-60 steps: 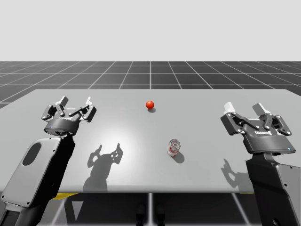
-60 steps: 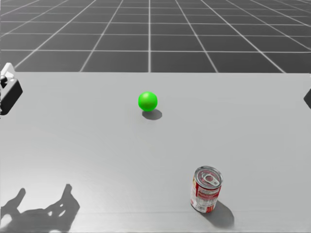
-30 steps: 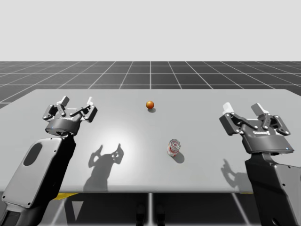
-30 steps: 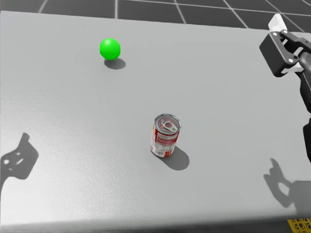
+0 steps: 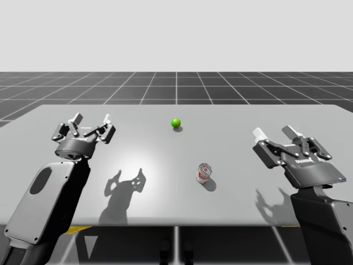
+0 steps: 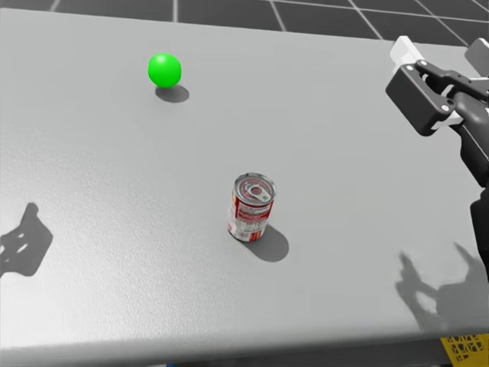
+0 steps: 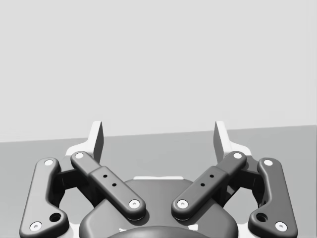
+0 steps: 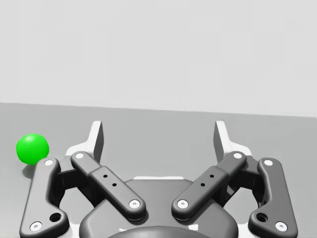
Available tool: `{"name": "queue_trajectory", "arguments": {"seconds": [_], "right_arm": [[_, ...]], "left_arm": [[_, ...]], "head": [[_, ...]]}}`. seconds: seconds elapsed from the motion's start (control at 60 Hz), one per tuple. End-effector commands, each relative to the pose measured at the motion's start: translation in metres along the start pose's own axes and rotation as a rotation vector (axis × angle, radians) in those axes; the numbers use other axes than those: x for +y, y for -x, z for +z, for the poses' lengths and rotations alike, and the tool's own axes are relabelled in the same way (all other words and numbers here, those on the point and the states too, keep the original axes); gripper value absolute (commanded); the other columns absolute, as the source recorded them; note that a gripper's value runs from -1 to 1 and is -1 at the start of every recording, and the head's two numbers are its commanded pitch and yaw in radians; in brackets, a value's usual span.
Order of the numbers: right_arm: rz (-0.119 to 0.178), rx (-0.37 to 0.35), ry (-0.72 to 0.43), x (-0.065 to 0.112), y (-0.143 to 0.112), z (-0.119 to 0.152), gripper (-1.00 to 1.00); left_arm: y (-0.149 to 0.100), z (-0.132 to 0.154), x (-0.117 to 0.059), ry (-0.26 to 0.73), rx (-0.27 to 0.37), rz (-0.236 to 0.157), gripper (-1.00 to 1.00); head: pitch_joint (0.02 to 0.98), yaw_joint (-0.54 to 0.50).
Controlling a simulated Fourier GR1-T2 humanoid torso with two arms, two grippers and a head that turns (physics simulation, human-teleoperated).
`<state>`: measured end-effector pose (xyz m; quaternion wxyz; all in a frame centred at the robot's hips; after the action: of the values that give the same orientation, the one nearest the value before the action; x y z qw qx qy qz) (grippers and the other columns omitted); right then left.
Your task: Watch the red light. When it turns green, pick up the object.
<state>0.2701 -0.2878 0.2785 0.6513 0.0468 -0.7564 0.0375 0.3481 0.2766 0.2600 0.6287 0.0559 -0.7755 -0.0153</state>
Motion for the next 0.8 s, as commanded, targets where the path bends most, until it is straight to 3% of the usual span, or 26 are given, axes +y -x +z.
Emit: {"name": "queue_trajectory", "arguments": {"seconds": [0.017, 0.15, 0.283, 0.333, 0.4, 0.5, 0.683, 0.8], "right_arm": [[0.006, 0.072, -0.138, 0.011, 0.008, 0.017, -1.0], [-0.03, 0.121, -0.258, 0.018, 0.017, 0.034, -1.0], [-0.017, 0.135, -0.329, 0.022, 0.027, 0.044, -1.0], [-0.026, 0.155, -0.362, 0.024, 0.031, 0.048, -1.0], [0.005, 0.162, -0.412, 0.027, 0.041, 0.053, -1.0], [0.012, 0.201, -0.493, 0.033, 0.057, 0.057, -1.0], [0.006, 0.266, -0.553, 0.042, 0.077, 0.053, -1.0], [-0.021, 0.308, -0.581, 0.048, 0.088, 0.048, -1.0]], "left_arm": [[0.001, 0.0, 0.0, 0.001, 0.003, -0.002, -1.0], [0.002, -0.001, -0.001, 0.005, 0.005, -0.004, -1.0], [0.002, -0.001, -0.001, 0.006, 0.006, -0.004, -1.0], [0.003, -0.001, -0.001, 0.007, 0.007, -0.004, -1.0], [0.003, -0.001, -0.001, 0.009, 0.008, -0.005, -1.0], [0.004, -0.002, -0.002, 0.011, 0.01, -0.005, -1.0], [0.004, -0.002, -0.003, 0.015, 0.015, -0.005, -1.0], [0.005, -0.002, -0.003, 0.017, 0.015, -0.005, -1.0]], "head": [[0.836, -0.19], [0.834, -0.19], [0.833, -0.19], [0.833, -0.19], [0.832, -0.19], [0.83, -0.19], [0.831, -0.19], [0.833, -0.19]]}}
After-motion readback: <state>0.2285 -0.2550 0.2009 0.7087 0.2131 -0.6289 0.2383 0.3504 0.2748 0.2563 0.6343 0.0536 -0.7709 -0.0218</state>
